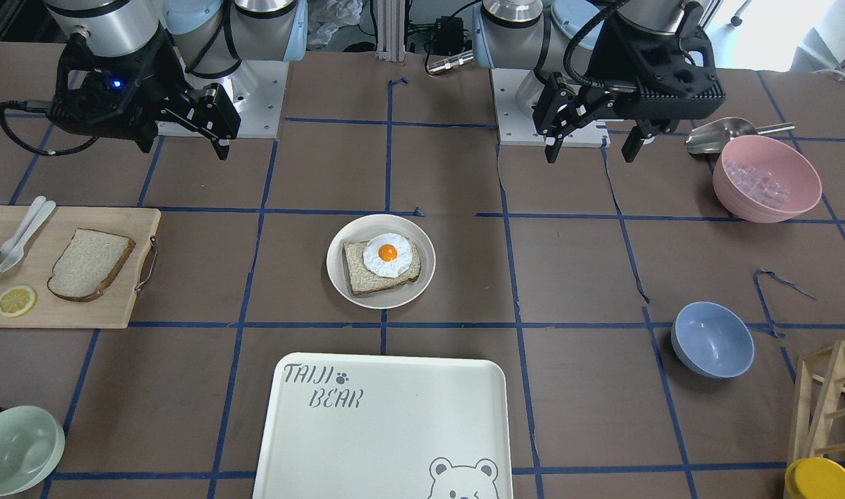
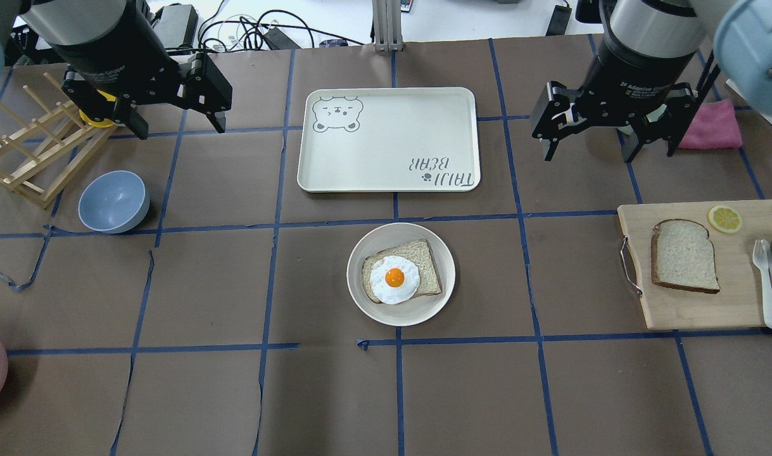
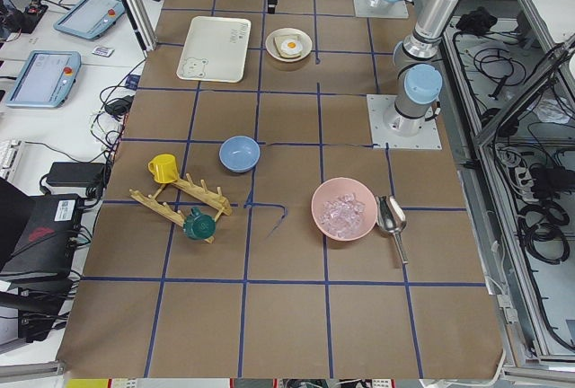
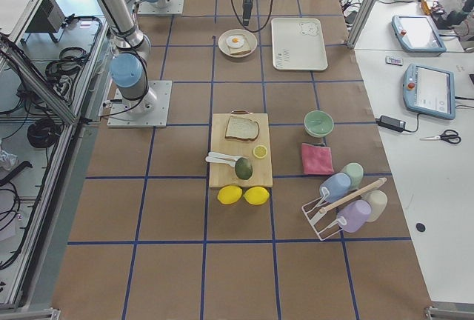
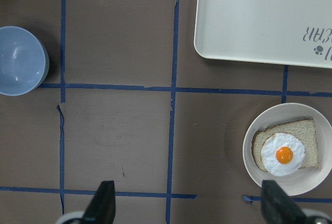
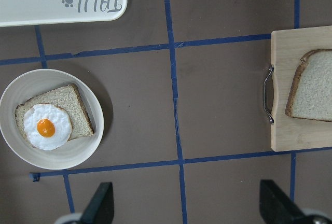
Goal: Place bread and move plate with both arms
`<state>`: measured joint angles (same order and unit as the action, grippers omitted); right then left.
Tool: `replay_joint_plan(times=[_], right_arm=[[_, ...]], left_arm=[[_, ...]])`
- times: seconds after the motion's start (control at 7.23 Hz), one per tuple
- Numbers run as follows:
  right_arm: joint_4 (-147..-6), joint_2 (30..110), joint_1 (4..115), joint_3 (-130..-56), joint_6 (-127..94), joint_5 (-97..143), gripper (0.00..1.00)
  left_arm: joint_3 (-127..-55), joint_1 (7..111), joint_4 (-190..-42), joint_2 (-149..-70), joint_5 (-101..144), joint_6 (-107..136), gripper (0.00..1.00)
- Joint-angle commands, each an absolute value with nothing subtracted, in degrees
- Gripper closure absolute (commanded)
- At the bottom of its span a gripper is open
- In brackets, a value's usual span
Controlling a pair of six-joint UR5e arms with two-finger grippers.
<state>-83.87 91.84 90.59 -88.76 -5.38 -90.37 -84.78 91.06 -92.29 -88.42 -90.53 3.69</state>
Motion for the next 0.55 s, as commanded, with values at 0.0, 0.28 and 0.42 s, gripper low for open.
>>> replay_joint_plan(times=[0.0,0.28,0.42], right_arm=[[-84.02,91.85,90.53,-88.77,-5.36,-90.0,0.0],[-84.02,91.76,90.53,-88.77,-5.36,-90.35,0.0],[-84.2,91.58,90.61,-88.86,-5.36,-90.35,0.0]], left_arm=[[-84.81,91.05,-92.29,-88.42,-90.53,3.69,0.0],[-84.81,91.06,-92.29,-88.42,-90.53,3.69,0.0],[-84.81,91.05,-92.11,-88.42,-90.53,3.69,0.0]])
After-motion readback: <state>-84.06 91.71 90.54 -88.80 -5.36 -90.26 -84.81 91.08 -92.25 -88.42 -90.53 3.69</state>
